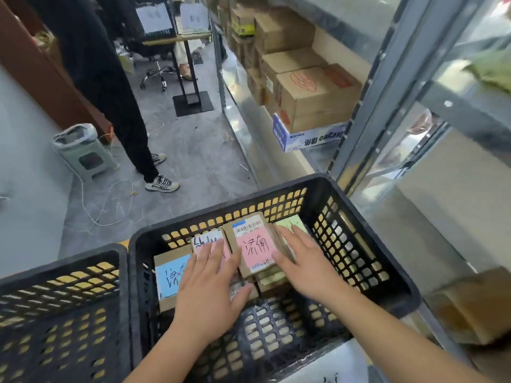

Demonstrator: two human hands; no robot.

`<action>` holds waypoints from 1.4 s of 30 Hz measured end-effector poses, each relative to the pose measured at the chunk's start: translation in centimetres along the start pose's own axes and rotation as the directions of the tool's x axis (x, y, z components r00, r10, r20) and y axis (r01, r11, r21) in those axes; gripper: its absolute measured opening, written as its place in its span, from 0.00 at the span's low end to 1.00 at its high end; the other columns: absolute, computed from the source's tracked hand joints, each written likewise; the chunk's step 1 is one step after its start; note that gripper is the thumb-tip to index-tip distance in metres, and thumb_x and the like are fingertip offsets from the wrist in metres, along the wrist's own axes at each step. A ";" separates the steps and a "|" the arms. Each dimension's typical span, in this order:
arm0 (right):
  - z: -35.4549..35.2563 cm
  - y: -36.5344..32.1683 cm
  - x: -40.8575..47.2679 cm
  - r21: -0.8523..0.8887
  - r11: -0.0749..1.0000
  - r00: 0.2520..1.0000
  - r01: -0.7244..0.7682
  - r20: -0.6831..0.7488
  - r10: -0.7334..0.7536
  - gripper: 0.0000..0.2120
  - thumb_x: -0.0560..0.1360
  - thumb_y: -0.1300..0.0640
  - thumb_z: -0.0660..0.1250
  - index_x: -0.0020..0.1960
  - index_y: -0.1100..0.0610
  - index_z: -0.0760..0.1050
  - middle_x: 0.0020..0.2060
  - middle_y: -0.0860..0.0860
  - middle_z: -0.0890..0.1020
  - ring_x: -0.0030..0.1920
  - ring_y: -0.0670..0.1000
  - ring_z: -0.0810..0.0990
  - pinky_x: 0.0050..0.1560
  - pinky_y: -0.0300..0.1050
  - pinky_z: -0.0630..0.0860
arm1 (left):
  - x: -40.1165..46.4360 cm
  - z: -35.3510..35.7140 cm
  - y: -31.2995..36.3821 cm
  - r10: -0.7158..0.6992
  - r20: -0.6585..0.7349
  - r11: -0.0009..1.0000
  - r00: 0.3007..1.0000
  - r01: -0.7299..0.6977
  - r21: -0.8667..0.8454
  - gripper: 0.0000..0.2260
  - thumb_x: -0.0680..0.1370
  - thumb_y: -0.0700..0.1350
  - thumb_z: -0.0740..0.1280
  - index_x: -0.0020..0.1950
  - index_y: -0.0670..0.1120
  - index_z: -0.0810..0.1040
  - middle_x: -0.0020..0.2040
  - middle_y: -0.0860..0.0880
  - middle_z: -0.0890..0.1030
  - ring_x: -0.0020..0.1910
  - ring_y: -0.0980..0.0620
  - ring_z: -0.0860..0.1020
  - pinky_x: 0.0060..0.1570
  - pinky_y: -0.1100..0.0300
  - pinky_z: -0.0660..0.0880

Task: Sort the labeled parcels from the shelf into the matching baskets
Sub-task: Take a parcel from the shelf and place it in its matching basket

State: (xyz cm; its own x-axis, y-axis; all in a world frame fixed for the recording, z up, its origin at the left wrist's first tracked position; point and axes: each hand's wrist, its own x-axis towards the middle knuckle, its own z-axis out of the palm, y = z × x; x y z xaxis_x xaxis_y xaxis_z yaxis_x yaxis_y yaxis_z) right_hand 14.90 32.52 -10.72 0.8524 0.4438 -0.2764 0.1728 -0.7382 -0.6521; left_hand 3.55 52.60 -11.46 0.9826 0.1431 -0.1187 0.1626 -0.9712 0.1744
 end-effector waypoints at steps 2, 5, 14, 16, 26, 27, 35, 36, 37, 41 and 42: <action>-0.8 -0.3 -2.2 -0.074 0.996 0.997 -0.050 -0.055 0.046 0.31 0.82 0.35 0.56 0.82 0.37 0.50 0.83 0.46 0.53 0.82 0.51 0.49 0.81 0.57 0.52 | 0.0 -1.0 0.8 0.082 -0.021 0.997 0.996 -0.082 0.006 0.33 0.78 0.72 0.45 0.82 0.60 0.51 0.82 0.49 0.50 0.81 0.47 0.45 0.79 0.44 0.46; -2.0 -1.1 -6.5 -0.080 0.990 0.977 -0.118 -0.187 0.101 0.31 0.82 0.35 0.56 0.82 0.41 0.53 0.83 0.47 0.53 0.82 0.50 0.49 0.81 0.53 0.51 | -0.5 -2.6 2.2 0.214 -0.046 0.977 0.976 -0.214 -0.003 0.33 0.78 0.72 0.41 0.81 0.62 0.49 0.82 0.51 0.47 0.81 0.48 0.44 0.79 0.45 0.44; -1.5 -0.4 -22.3 0.122 0.921 0.784 -0.370 -0.492 0.379 0.29 0.82 0.38 0.59 0.81 0.41 0.58 0.82 0.45 0.57 0.81 0.49 0.53 0.80 0.52 0.57 | -3.9 -5.6 10.4 0.649 -0.060 0.760 0.759 -0.650 -0.003 0.32 0.79 0.71 0.40 0.82 0.60 0.51 0.83 0.50 0.51 0.82 0.47 0.46 0.79 0.45 0.47; -0.8 0.3 -26.2 0.173 0.899 0.734 -0.403 -0.526 0.431 0.29 0.82 0.38 0.59 0.81 0.41 0.58 0.81 0.44 0.57 0.81 0.49 0.54 0.80 0.51 0.57 | -5.7 -5.4 12.4 0.713 -0.057 0.700 0.699 -0.714 -0.001 0.32 0.80 0.70 0.41 0.82 0.59 0.53 0.82 0.50 0.53 0.81 0.48 0.47 0.79 0.45 0.48; 2.7 7.5 -45.4 0.499 0.709 0.404 -0.498 -0.590 0.699 0.31 0.81 0.35 0.59 0.81 0.43 0.60 0.80 0.44 0.62 0.80 0.45 0.56 0.79 0.44 0.55 | -17.0 -0.6 25.8 0.913 0.109 0.396 0.392 -0.918 -0.019 0.33 0.79 0.71 0.43 0.81 0.60 0.55 0.81 0.49 0.60 0.80 0.48 0.56 0.78 0.46 0.55; 2.9 8.4 -47.1 0.524 0.689 0.378 -0.501 -0.584 0.718 0.31 0.81 0.35 0.59 0.81 0.43 0.60 0.80 0.44 0.62 0.80 0.44 0.56 0.79 0.44 0.56 | -18.3 0.0 27.2 0.921 0.124 0.376 0.370 -0.926 -0.026 0.33 0.79 0.71 0.42 0.81 0.61 0.53 0.81 0.49 0.59 0.81 0.48 0.55 0.78 0.47 0.53; 2.7 17.0 -59.4 0.637 0.579 0.245 -0.509 -0.537 0.807 0.31 0.81 0.37 0.61 0.81 0.45 0.60 0.80 0.46 0.63 0.80 0.46 0.58 0.78 0.42 0.56 | -27.0 5.4 39.5 0.945 0.165 0.295 0.283 -0.954 -0.056 0.36 0.74 0.72 0.37 0.82 0.61 0.48 0.82 0.49 0.56 0.81 0.48 0.53 0.78 0.50 0.49; 2.5 18.1 -60.5 0.645 0.570 0.233 -0.510 -0.534 0.813 0.31 0.81 0.37 0.61 0.81 0.46 0.60 0.80 0.46 0.63 0.80 0.46 0.58 0.78 0.43 0.57 | -27.7 6.1 40.9 0.946 0.174 0.286 0.274 -0.957 -0.049 0.36 0.75 0.71 0.37 0.82 0.60 0.47 0.82 0.49 0.55 0.81 0.48 0.52 0.79 0.50 0.49; 2.3 19.2 -61.5 0.656 0.558 0.219 -0.509 -0.528 0.821 0.31 0.81 0.37 0.61 0.81 0.46 0.60 0.80 0.46 0.63 0.79 0.46 0.59 0.78 0.44 0.58 | -28.4 6.8 42.2 0.945 0.185 0.282 0.269 -0.958 -0.046 0.36 0.75 0.71 0.38 0.82 0.60 0.47 0.82 0.49 0.55 0.81 0.48 0.51 0.79 0.50 0.49; 1.4 22.2 -63.4 0.701 0.523 0.188 -0.485 -0.501 0.845 0.31 0.81 0.37 0.61 0.81 0.46 0.61 0.79 0.47 0.64 0.79 0.47 0.60 0.77 0.45 0.58 | -29.5 8.4 45.6 0.934 0.225 0.295 0.279 -0.955 -0.039 0.35 0.76 0.70 0.43 0.82 0.60 0.47 0.82 0.48 0.55 0.81 0.48 0.51 0.79 0.49 0.49; 1.1 22.9 -63.4 0.700 0.525 0.198 -0.485 -0.497 0.845 0.31 0.81 0.37 0.61 0.81 0.46 0.60 0.80 0.47 0.64 0.79 0.47 0.60 0.77 0.44 0.58 | -29.3 8.7 46.2 0.929 0.232 0.305 0.290 -0.952 -0.034 0.34 0.77 0.70 0.45 0.82 0.60 0.47 0.82 0.48 0.54 0.81 0.48 0.51 0.79 0.50 0.48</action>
State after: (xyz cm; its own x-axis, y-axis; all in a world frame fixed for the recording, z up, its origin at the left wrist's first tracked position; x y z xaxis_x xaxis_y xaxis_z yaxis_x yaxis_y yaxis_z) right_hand -35.70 -11.92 -8.92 0.5598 -0.7884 -0.2551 -0.6678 -0.2470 -0.7022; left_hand -18.53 1.84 -8.37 0.4148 -0.9045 -0.0989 -0.8823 -0.4264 0.1991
